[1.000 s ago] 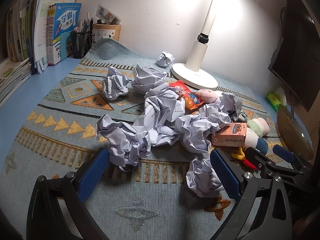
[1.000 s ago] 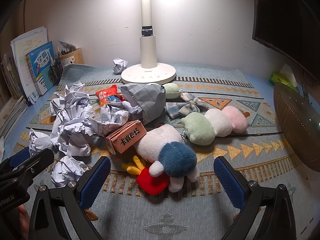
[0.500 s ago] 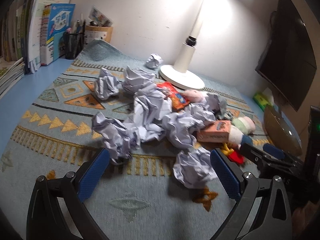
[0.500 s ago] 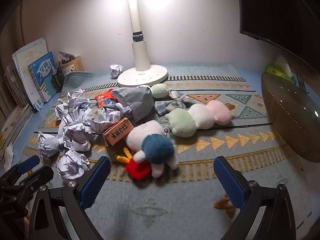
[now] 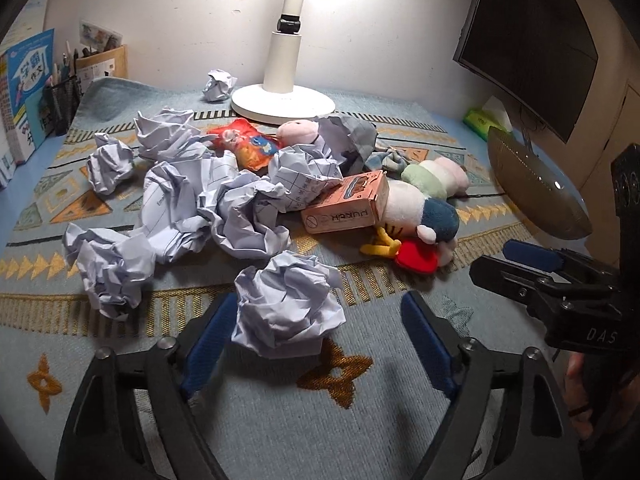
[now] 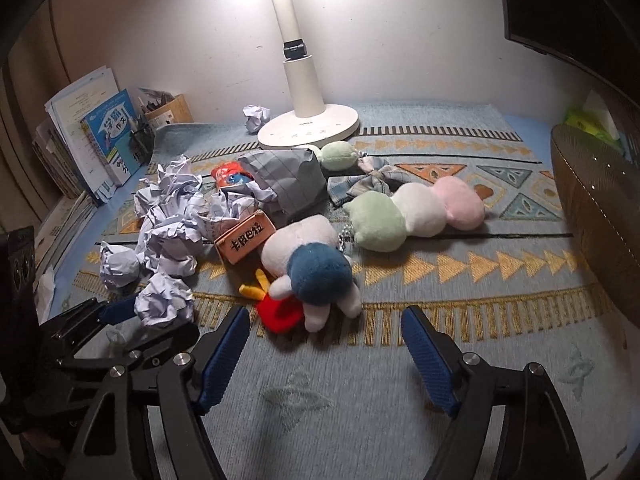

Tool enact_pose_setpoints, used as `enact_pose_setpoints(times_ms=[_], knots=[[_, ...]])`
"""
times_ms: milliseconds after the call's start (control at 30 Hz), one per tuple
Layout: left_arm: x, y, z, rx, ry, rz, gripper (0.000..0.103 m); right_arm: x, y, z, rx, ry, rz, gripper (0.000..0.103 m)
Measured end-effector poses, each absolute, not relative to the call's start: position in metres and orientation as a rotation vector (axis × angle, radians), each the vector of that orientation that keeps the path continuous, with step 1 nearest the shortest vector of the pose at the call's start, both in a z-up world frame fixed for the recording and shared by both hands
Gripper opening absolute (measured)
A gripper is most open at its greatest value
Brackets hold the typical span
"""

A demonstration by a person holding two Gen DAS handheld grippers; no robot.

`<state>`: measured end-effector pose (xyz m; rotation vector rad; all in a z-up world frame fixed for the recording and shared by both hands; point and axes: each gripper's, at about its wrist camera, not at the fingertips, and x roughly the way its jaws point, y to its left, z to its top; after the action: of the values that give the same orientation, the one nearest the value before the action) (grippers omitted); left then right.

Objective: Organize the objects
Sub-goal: 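Move left tool toward a paper ball while right tool approaches the white plush, then grasp crumpled paper ball with left tool while right tool grasps white-blue plush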

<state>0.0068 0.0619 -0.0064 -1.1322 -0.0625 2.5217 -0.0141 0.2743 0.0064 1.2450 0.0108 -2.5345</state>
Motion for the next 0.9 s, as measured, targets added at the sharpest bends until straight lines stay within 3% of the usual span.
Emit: enact_pose_setpoints(times_ms=[67,100,167,367,533,900], knots=[[0.002,0.063,-0.013,-1.163,-0.05,2.528,0.069,-0.023,0.263,0.007,1.232,0.089,-2.541,0.071],[0.0,0.063,-0.018,-1.19,-0.05,2.526,0.058,-0.027,0.258,0.007,1.219,0.127,-2.544,0.069],[0.0,0.06,-0.017,-1.177,-0.075,2.536,0.051,-0.034,0.249,0.006,1.214,0.179,-2.536,0.06],[0.002,0.058,-0.016,-1.162,-0.066,2.551,0.05,-0.042,0.241,-0.003,1.195,0.238,-2.528,0.046],[0.004,0.056,-0.014,-1.126,-0.057,2.565,0.049,-0.036,0.254,0.003,1.163,0.127,-2.535,0.032],[0.014,0.054,-0.008,-1.034,-0.059,2.56,0.049,0.016,0.323,0.021,1.248,-0.111,-2.651,0.031]])
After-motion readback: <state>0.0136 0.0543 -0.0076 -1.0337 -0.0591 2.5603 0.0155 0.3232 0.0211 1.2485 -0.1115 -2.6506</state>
